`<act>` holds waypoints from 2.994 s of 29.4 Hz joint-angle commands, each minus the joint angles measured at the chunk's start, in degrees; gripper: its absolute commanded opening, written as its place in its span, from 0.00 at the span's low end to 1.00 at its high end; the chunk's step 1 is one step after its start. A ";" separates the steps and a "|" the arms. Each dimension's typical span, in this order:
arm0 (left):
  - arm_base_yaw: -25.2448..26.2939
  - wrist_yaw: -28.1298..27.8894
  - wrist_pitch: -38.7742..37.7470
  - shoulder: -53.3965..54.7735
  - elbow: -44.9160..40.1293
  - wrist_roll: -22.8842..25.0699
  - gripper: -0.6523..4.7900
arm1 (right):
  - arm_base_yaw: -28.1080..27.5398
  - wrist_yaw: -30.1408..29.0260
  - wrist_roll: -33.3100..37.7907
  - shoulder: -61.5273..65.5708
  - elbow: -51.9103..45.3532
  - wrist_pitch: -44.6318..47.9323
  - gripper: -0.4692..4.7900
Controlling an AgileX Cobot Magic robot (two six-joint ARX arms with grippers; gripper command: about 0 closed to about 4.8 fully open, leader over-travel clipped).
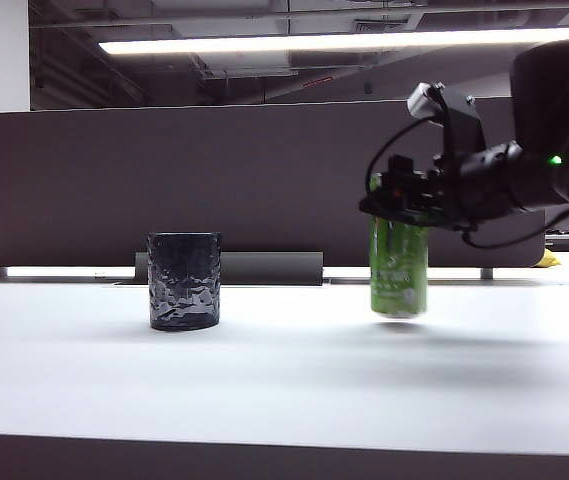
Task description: Pick up the metal can, pour some water into the cup, then place the can back on the table.
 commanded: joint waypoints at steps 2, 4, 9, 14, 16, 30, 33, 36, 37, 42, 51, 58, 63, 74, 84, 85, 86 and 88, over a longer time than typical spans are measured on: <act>0.00 0.00 0.77 0.07 0.07 0.00 0.11 | 1.29 -0.55 -0.17 -0.55 3.23 -0.07 0.60; 0.02 0.00 0.77 0.07 0.07 0.00 0.11 | 2.14 -0.46 -0.98 -0.55 5.01 -2.58 0.60; 0.11 0.00 0.79 0.07 0.07 0.00 0.11 | 4.72 -0.48 -5.38 -0.55 9.88 -8.68 0.60; 0.17 0.00 0.77 0.07 0.07 0.00 0.11 | 6.73 -0.07 -9.92 -0.52 14.84 -16.57 0.60; 0.20 0.02 0.77 0.07 0.07 0.00 0.11 | 7.56 0.17 -11.65 -0.52 16.52 -18.91 0.60; 7.50 -0.20 0.79 0.04 0.07 0.00 0.11 | 11.58 2.93 -18.08 -0.31 22.91 -23.37 0.60; 7.50 0.02 0.77 0.04 0.07 0.00 0.11 | 12.76 3.80 -20.39 0.02 23.89 -23.50 0.60; 7.50 0.00 0.74 0.04 0.07 0.00 0.11 | 13.90 5.75 -23.02 0.63 25.40 -25.11 0.60; 7.50 0.02 0.79 0.04 0.07 0.00 0.11 | 14.23 5.70 -23.52 1.05 26.05 -25.77 0.60; 7.50 0.00 0.68 0.04 0.07 0.00 0.11 | 15.28 6.43 -23.96 2.75 28.79 -27.23 0.60; 7.52 0.02 0.77 0.04 0.07 0.00 0.11 | 16.00 8.70 -26.99 5.81 33.75 -30.75 0.60; 7.69 0.00 0.72 0.07 0.07 0.00 0.11 | 16.68 9.07 -31.63 7.37 36.94 -33.90 0.60; 7.74 0.00 0.79 0.07 0.07 0.00 0.11 | 17.11 9.16 -33.48 7.80 36.94 -34.97 0.60; 13.92 -0.22 0.79 0.07 0.07 0.00 0.11 | 18.75 10.47 -38.91 9.09 36.94 -34.71 0.60; 13.99 0.02 0.77 0.07 0.07 0.00 0.11 | 19.47 11.93 -44.81 9.31 36.96 -34.73 0.60; 13.99 0.00 0.77 0.07 0.07 0.00 0.11 | 19.47 12.02 -45.35 9.31 36.96 -34.71 0.60; 13.99 0.00 0.77 0.07 0.07 0.00 0.11 | 19.47 12.04 -45.99 9.31 36.96 -34.69 0.60; 13.99 0.00 0.77 0.07 0.07 0.00 0.11 | 19.47 12.02 -46.25 9.31 36.96 -34.71 0.60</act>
